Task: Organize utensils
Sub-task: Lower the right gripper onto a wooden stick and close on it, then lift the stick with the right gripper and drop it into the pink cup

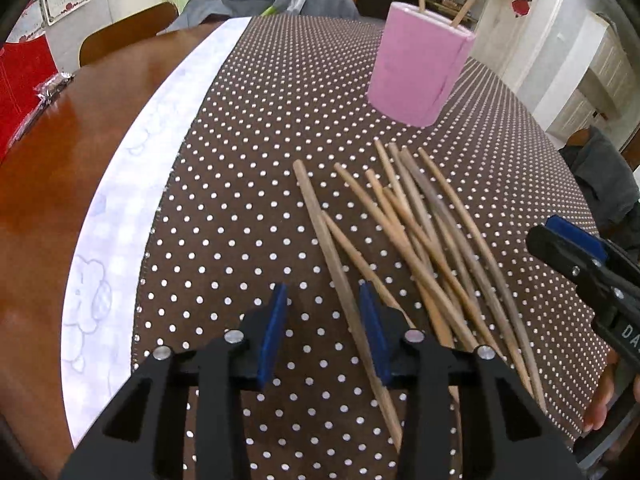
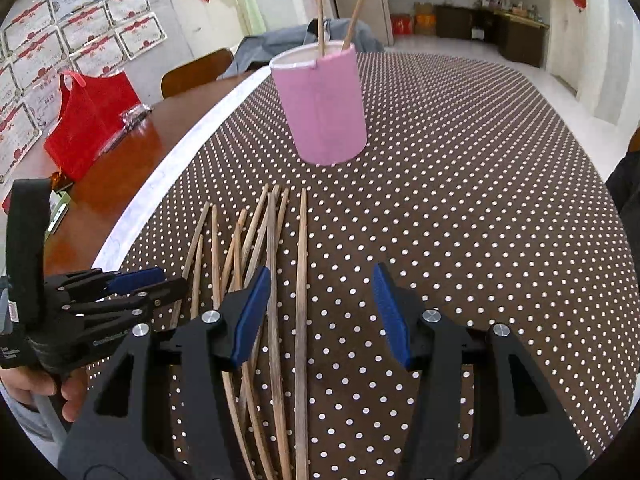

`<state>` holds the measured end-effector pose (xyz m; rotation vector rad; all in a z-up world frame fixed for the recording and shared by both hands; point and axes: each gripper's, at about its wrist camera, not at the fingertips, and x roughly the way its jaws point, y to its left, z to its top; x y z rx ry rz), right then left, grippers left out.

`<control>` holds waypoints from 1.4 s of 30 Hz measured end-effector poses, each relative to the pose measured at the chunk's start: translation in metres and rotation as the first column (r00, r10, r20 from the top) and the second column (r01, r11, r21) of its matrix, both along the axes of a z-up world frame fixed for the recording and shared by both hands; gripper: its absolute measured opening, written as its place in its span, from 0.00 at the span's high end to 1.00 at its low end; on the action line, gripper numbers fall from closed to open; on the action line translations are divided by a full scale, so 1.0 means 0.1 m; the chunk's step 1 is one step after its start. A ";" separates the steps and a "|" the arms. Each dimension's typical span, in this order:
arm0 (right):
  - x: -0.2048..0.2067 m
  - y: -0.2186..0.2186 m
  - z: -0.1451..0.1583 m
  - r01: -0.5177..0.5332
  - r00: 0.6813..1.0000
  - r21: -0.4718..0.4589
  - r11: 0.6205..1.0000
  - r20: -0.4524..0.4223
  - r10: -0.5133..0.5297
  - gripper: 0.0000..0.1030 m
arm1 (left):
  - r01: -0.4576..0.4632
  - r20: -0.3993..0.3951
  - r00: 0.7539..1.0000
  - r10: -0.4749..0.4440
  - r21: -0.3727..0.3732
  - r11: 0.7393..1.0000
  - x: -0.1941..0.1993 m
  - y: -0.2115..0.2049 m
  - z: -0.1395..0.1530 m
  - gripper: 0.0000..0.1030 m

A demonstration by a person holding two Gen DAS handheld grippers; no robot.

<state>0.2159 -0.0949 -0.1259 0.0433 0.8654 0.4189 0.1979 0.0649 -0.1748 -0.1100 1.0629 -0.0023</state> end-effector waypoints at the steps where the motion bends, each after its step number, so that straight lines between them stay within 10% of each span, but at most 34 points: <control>1: 0.02 0.01 -0.02 -0.005 1.000 -0.003 1.000 -0.013 0.005 0.49 | 0.000 -0.002 1.000 0.000 0.005 1.000 0.02 0.01 0.00 0.66; 11: 0.23 0.16 -0.17 -0.061 0.991 -0.091 0.994 -0.123 0.050 0.49 | -0.043 -0.025 0.999 0.043 0.003 0.999 0.20 0.14 0.00 0.90; 25: 0.41 0.36 -0.26 -0.076 0.986 -0.196 0.978 -0.162 0.044 0.91 | -0.090 0.006 0.996 0.090 -0.040 0.995 0.27 0.20 0.00 0.94; 42: 0.35 -0.11 0.04 -0.056 0.997 0.021 0.998 -0.053 0.057 0.94 | -0.028 0.296 0.952 0.070 -0.146 0.989 -0.02 0.10 0.67 0.94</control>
